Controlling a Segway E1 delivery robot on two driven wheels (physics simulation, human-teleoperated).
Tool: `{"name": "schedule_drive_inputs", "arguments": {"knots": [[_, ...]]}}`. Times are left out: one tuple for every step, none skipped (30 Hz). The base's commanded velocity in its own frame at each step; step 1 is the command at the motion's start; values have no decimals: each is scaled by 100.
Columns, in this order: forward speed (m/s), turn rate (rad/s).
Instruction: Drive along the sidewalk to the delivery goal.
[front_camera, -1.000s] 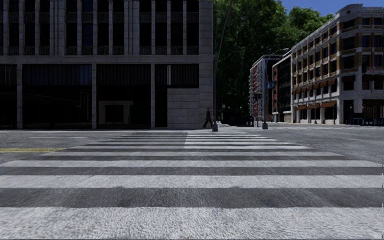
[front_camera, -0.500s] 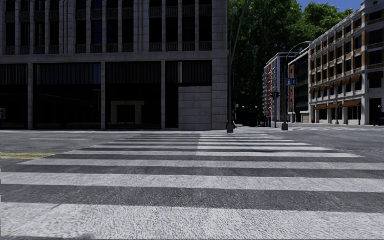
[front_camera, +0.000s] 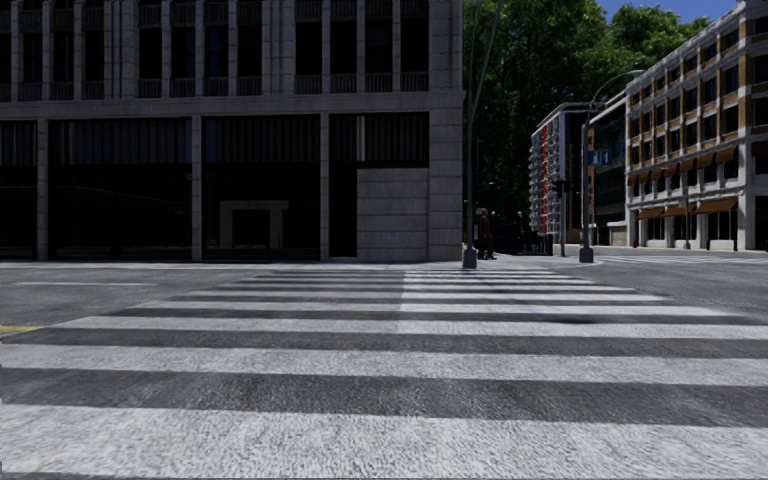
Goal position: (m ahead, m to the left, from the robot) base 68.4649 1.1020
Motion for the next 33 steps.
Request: {"name": "schedule_drive_inputs", "arguments": {"knots": [[200, 0], [200, 0], [200, 0], [200, 0], [200, 0], [200, 0], [200, 0], [200, 0], [200, 0], [200, 0], [200, 0], [200, 0], [200, 0], [200, 0], [200, 0], [200, 0], [200, 0], [200, 0], [200, 0], [200, 0], [200, 0], [200, 0], [200, 0], [200, 0], [200, 0], [200, 0], [200, -4], [200, -4], [200, -4], [200, -2], [200, 0], [200, 0], [200, 0]]}}
